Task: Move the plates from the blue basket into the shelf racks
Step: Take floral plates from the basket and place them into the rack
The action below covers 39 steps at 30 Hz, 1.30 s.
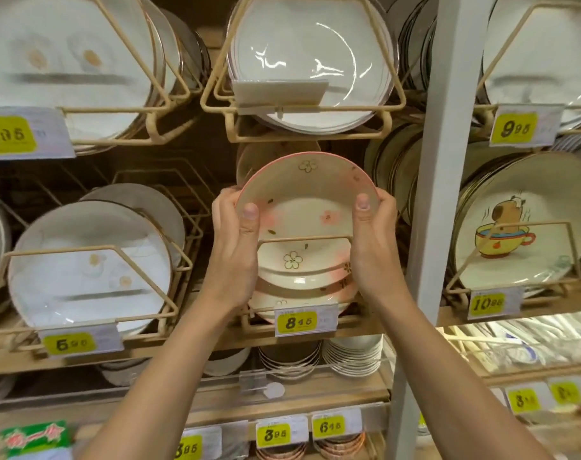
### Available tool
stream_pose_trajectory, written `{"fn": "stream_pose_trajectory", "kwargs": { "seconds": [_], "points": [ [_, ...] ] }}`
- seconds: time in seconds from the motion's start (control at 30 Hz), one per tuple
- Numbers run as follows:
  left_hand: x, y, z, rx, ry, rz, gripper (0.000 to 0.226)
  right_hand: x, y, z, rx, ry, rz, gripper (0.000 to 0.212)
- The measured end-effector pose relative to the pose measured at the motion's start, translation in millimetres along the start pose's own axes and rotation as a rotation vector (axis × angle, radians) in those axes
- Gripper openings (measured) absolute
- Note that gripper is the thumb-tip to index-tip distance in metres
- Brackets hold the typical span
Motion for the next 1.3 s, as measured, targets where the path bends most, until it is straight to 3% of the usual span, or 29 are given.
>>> {"fn": "stream_pose_trajectory", "kwargs": {
  "seconds": [0.2, 0.43, 0.5, 0.6, 0.73, 0.87, 1.0, 1.1, 1.23, 1.3],
  "points": [
    [-10.9, -5.6, 6.4, -0.009, -0.120, -0.095, 0.031, -6.3, 15.3, 0.6, -0.119, -0.114, 0.112, 0.062],
    [-17.7, -20.2, 3.2, 0.001, -0.154, -0.102, 0.059, -15.1, 18.3, 2.2, -0.182, -0.148, 0.112, 0.057],
    [-18.2, -24.7, 2.0, -0.009, -0.149, -0.122, 0.062, -15.1, 19.2, 3.0, -0.171, -0.143, 0.111, 0.056],
    [-23.5, -27.5, 0.1, -0.056, -0.111, -0.163, 0.057, -19.8, 25.1, 0.7, -0.165, -0.143, 0.160, 0.071],
    [-36.0, -19.9, -7.5, 0.071, 0.003, -0.242, 0.072, -34.5, 19.2, -6.3, -0.156, -0.173, 0.203, 0.086],
    [-60.8, 37.0, -9.7, 0.142, 0.167, -0.007, 0.059, -57.7, -5.8, -30.9, -0.129, -0.148, 0.097, 0.078],
    [-86.4, 99.6, 18.8, -0.090, 0.092, 0.221, 0.040, -91.9, -33.0, -87.3, 0.184, -0.112, 0.005, 0.064],
    [-104.9, 117.6, 65.8, -0.334, -0.025, 0.104, 0.034, -118.1, -36.9, -149.8, 0.282, 0.014, 0.038, 0.054],
    [-145.6, 124.8, 156.3, -0.531, -0.262, -0.289, 0.026, -162.8, -26.3, -254.3, 0.251, 0.242, 0.200, 0.051],
    [-173.5, 139.7, 204.5, -0.594, -0.367, -0.363, 0.023, -192.6, -15.3, -316.5, 0.231, 0.399, 0.307, 0.045]
  ]
}}
Point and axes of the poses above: each hand's wrist, its own x-axis towards the middle knuckle, its own z-axis out of the palm, y = z × x, the point moved 5 cm from there along x, towards the middle knuckle, and after that the axes turned 2 degrees about -x, right-handed, at the moved point
